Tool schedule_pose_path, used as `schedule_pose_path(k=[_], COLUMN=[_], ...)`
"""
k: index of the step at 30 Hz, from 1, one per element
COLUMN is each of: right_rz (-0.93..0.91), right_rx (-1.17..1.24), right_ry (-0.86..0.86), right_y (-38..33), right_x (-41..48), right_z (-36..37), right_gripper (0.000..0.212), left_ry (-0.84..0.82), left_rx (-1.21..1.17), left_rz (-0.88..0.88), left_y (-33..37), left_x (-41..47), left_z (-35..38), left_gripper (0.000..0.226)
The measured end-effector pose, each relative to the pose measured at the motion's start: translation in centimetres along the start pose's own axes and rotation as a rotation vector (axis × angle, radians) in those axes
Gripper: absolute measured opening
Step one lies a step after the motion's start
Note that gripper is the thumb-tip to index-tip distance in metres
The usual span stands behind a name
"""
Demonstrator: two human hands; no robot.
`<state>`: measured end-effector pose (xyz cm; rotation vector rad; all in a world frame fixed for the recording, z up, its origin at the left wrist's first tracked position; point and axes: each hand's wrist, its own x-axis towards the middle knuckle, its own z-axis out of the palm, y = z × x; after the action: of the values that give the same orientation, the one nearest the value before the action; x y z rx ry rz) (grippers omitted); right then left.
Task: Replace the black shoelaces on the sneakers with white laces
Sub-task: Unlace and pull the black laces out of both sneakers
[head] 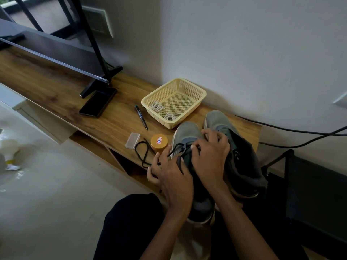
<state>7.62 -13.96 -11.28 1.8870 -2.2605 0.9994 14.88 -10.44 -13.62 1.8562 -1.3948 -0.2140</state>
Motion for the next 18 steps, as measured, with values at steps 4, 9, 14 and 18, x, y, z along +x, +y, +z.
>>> schedule_pose_path(k=[4,9,14,18], right_rz=[0.108,0.230,0.077,-0.137], right_rx=[0.073,0.023,-0.008,-0.159], right_ry=[0.207,0.286,0.045,-0.195], right_y=[0.3,1.5,0.9,0.3], right_x=[0.8,2.1,2.1,1.1], right_z=[-0.9,-2.6,-3.0,-1.4], right_gripper=[0.003,0.007,0.018,0.008], left_ry=[0.002,-0.001,-0.012,0.004], left_rx=[0.016,0.014,-0.010,-0.022], left_rz=[-0.001,0.004,-0.007,0.003], left_y=[-0.1,-0.3,-0.3,-0.3], left_x=[0.0,0.0,0.0,-0.1], left_z=[0.0,0.1,0.1,0.1], left_gripper=[0.015,0.015,0.019,0.020])
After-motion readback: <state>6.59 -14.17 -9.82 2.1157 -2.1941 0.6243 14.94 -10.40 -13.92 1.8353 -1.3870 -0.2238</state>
